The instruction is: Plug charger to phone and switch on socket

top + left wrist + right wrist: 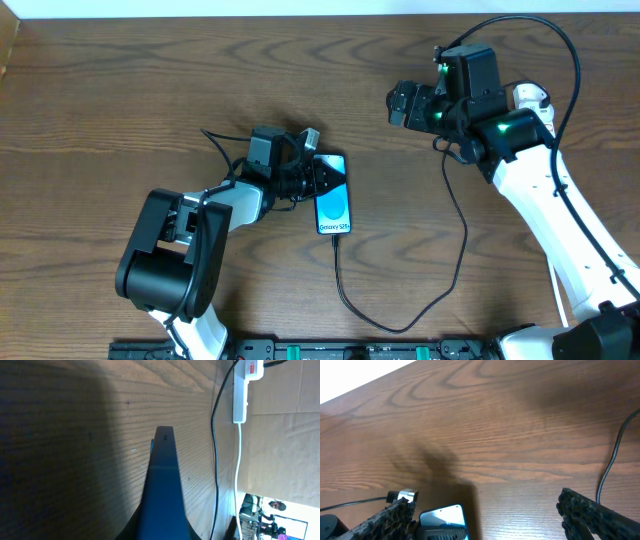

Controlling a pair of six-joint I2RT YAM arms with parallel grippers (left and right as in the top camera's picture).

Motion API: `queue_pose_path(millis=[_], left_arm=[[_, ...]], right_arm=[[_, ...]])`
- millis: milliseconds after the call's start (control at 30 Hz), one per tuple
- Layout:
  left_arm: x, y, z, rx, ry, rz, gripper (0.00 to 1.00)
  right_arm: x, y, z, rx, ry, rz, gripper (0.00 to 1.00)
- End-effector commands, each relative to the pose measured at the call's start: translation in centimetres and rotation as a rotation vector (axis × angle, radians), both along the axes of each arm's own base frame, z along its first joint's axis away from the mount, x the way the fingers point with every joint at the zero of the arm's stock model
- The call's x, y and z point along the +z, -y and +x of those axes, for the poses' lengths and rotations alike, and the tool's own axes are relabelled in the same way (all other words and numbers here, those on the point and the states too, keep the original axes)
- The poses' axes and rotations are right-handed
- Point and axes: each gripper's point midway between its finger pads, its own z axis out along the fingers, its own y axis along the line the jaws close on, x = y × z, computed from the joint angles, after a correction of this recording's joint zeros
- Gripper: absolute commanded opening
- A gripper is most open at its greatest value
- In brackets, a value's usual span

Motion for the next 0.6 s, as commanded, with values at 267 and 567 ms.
queue_pose_path(millis=[267, 567], left_arm=[[-0.15, 0.06, -0.12, -0.006, -0.023, 0.003, 0.07], [-0.44, 0.17, -0.37, -0.014, -0.03, 0.008, 0.07]], right_arm=[[0.92, 0.36, 0.07, -0.006, 0.026, -0.009, 0.93], [0.92, 0.33, 0.06, -0.005, 0.025, -0.009, 0.93]])
